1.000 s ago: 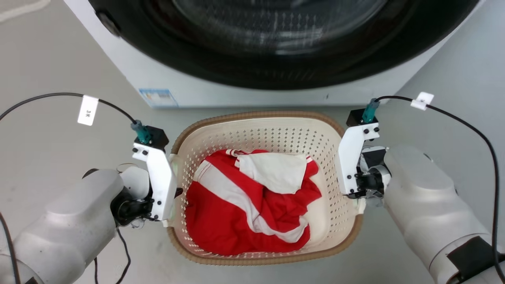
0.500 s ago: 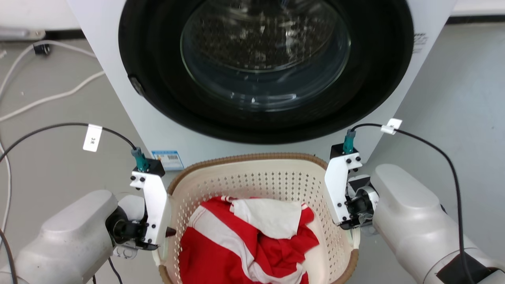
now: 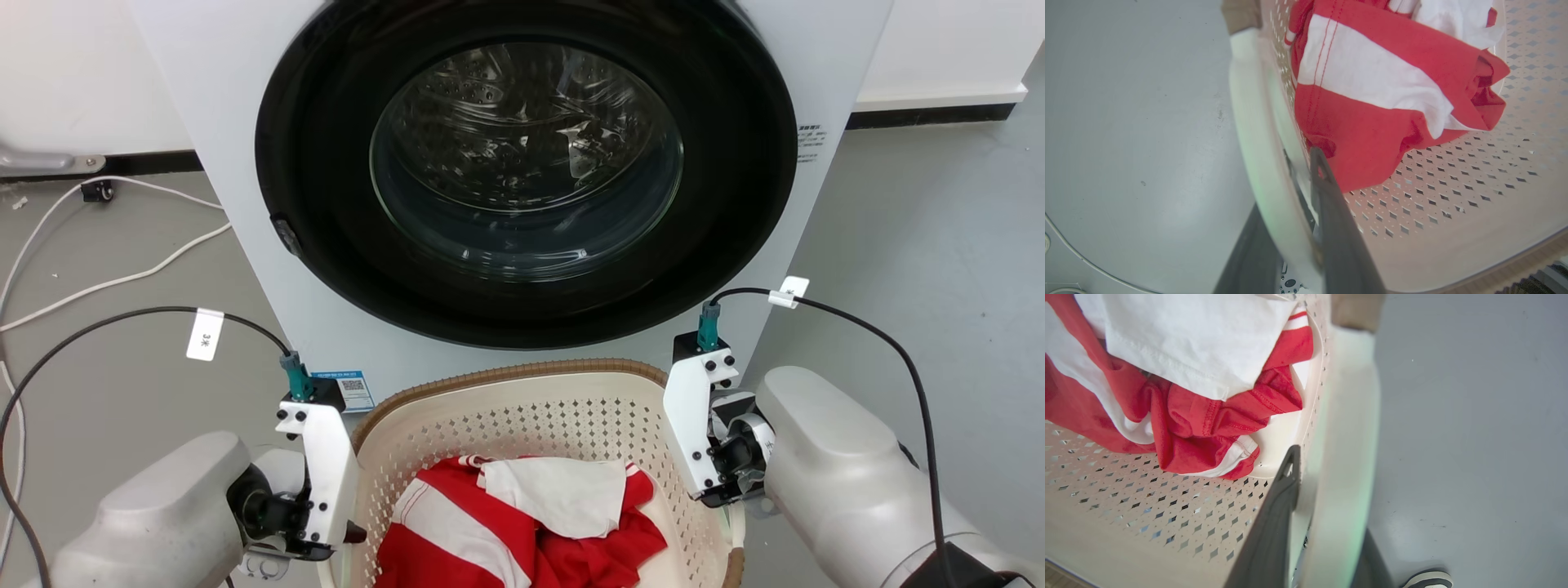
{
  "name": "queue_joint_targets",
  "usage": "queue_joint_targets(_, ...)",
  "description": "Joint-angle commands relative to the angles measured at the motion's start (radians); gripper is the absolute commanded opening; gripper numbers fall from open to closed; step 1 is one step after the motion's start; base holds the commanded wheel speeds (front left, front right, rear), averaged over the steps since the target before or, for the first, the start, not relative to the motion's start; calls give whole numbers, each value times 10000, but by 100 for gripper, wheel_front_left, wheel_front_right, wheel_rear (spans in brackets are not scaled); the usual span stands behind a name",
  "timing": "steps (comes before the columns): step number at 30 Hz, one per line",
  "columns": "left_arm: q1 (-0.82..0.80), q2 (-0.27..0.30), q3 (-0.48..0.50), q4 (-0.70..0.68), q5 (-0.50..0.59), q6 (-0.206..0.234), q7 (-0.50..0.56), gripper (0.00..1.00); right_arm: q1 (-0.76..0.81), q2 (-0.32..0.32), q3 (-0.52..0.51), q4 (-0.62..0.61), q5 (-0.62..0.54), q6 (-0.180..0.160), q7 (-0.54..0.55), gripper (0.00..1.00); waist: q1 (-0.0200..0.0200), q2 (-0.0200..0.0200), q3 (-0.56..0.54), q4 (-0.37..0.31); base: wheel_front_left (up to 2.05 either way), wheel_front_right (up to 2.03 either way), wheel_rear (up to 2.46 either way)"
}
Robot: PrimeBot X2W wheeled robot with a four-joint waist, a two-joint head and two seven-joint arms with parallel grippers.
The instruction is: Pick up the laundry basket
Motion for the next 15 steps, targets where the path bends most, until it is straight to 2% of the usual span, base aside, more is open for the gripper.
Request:
queue_joint_targets(1,181,29,-61,74,43,-44,110,0,5,-72,10,-131,96,56,-61,0,2,0,-58,-25,0,0,0)
queue_joint_targets(15,55,151,-67,-62,369,-44,441,0,-226,-71,265,40,347,56,-191,0,2,0,-131,-19,0,0,0)
